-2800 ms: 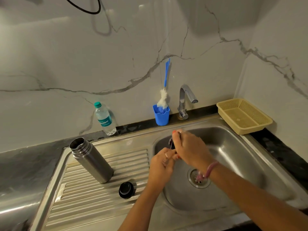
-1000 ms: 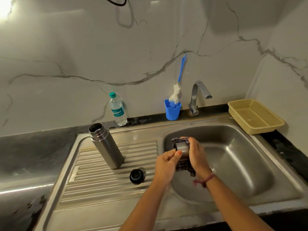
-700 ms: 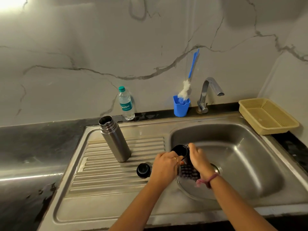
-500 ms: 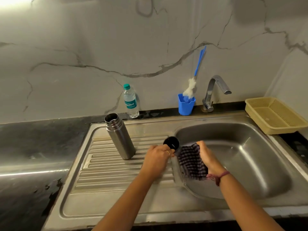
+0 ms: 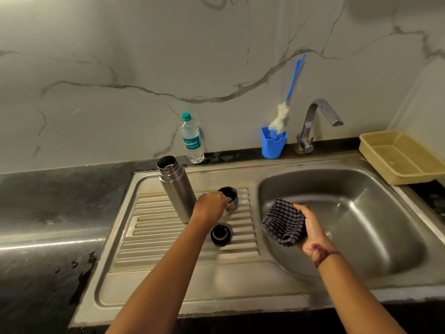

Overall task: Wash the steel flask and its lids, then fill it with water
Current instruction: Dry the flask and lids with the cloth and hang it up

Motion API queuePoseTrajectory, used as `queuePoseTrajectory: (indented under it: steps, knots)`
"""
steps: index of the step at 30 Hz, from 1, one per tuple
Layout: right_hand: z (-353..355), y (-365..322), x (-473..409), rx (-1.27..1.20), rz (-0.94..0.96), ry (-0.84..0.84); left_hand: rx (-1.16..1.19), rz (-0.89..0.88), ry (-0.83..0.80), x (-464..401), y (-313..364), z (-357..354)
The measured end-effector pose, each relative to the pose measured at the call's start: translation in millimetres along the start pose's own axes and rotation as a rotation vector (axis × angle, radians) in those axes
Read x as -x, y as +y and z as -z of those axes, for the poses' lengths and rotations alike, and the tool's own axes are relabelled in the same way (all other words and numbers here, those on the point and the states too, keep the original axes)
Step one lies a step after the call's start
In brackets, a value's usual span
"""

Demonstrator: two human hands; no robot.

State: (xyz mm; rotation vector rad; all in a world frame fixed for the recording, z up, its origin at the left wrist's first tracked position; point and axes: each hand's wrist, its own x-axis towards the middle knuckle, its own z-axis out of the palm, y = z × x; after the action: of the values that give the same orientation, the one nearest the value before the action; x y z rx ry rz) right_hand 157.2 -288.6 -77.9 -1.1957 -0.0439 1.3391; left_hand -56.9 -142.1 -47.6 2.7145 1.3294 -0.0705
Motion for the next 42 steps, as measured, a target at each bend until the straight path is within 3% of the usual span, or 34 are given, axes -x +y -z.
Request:
queuePoseTrajectory:
  steps: [15,19,24,26,31,35,39,42]
  knots:
    - [-10.6,5.4,11.0,-0.074,0.004,-0.001,0.105,0.063,-0.115,-0.9,1.6,-5.8]
    - [-12.8,2.6,14.2,-0.048,-0.001,-0.006,0.164,0.063,-0.075,2.4,11.4,11.7]
    - [-16.3,-4.6,18.7,-0.006,0.019,-0.013,0.599,0.054,0.118,6.0,43.0,30.3]
    - [-18.5,-8.5,19.5,0.007,0.028,-0.022,0.782,0.057,0.095,5.5,57.5,33.3]
    - [-24.2,-19.5,29.8,0.036,0.037,-0.043,1.356,0.194,-0.206,3.6,77.4,27.3]
    - [-24.7,-24.0,34.6,0.09,0.058,-0.011,1.713,0.354,-0.307,8.2,91.1,17.6]
    - [-24.9,-25.3,42.2,0.125,0.08,-0.012,1.922,0.434,-0.493,19.0,101.7,7.2]
    - [-23.5,-25.0,40.8,0.191,0.165,0.068,2.065,0.394,-0.564,29.3,108.5,-3.3]
